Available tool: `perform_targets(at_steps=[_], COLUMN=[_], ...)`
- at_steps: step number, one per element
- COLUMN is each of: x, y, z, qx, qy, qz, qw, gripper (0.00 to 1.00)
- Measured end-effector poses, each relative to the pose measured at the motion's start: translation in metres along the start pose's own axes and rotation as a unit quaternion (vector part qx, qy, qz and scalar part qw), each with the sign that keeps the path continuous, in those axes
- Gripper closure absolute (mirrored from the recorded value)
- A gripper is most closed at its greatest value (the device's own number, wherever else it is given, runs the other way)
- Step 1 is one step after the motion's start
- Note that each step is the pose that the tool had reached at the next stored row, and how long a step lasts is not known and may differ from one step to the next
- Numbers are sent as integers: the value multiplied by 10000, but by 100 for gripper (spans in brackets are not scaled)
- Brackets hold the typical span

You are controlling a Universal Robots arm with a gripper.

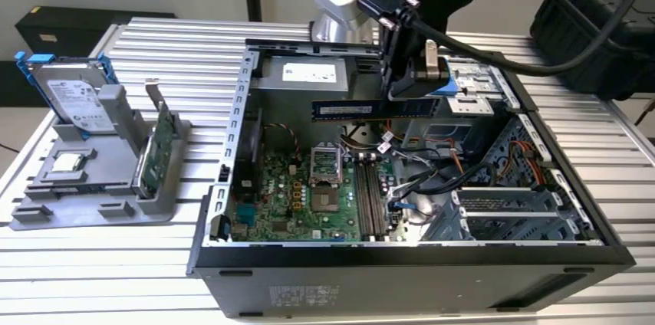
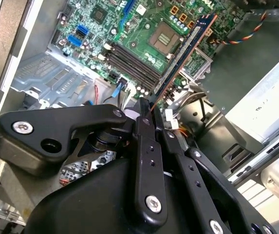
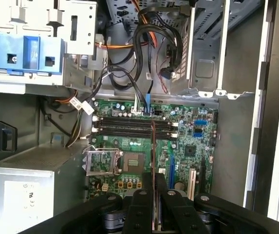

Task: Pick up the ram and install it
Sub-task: 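Pick up the ram and move it above insertion slot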

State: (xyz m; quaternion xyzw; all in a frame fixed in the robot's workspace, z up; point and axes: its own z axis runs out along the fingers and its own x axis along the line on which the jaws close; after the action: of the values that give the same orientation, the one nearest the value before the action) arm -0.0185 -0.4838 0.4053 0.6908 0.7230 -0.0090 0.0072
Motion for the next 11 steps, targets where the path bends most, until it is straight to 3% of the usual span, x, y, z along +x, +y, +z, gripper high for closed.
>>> perform_targets(at_steps=[11], x=[-3], y=[69], z=[0], qx=[0], qy=[-3], qz=[14], qw=[10000], gripper=[100])
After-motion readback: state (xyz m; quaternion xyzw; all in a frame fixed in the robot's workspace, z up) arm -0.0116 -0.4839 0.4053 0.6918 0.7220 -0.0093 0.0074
